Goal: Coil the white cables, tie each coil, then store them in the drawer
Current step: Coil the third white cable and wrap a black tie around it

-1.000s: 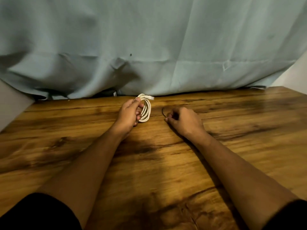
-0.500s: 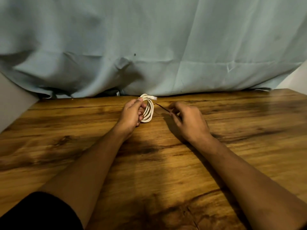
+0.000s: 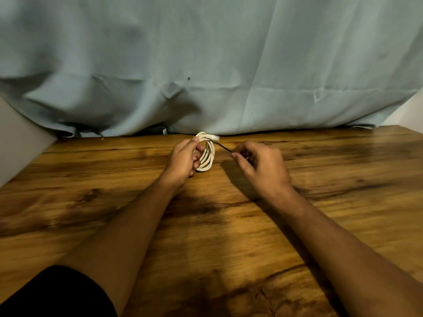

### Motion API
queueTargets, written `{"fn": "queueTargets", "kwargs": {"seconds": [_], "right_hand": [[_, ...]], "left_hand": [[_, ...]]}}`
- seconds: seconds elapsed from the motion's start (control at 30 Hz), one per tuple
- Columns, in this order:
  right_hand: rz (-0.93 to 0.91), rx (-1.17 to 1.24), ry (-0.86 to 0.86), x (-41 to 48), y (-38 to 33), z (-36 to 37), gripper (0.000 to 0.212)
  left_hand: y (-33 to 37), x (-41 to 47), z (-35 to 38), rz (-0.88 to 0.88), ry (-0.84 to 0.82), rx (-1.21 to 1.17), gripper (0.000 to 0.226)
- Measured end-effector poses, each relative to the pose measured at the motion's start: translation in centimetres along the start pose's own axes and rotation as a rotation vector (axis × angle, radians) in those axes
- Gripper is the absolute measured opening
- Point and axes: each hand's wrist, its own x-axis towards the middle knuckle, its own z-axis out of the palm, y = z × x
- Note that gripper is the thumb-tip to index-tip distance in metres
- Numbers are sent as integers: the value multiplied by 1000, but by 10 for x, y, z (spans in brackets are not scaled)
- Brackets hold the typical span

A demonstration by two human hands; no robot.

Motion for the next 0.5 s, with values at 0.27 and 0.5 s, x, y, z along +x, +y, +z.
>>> {"fn": "queueTargets", "kwargs": {"seconds": [0.27, 0.5], "right_hand": [[282, 509, -92, -2, -9, 4, 16], [293, 525, -65, -4, -10, 8, 15]], "left_hand": [[1, 0, 1, -8, 31, -8, 31], [0, -1, 2, 23, 40, 22, 32]]}}
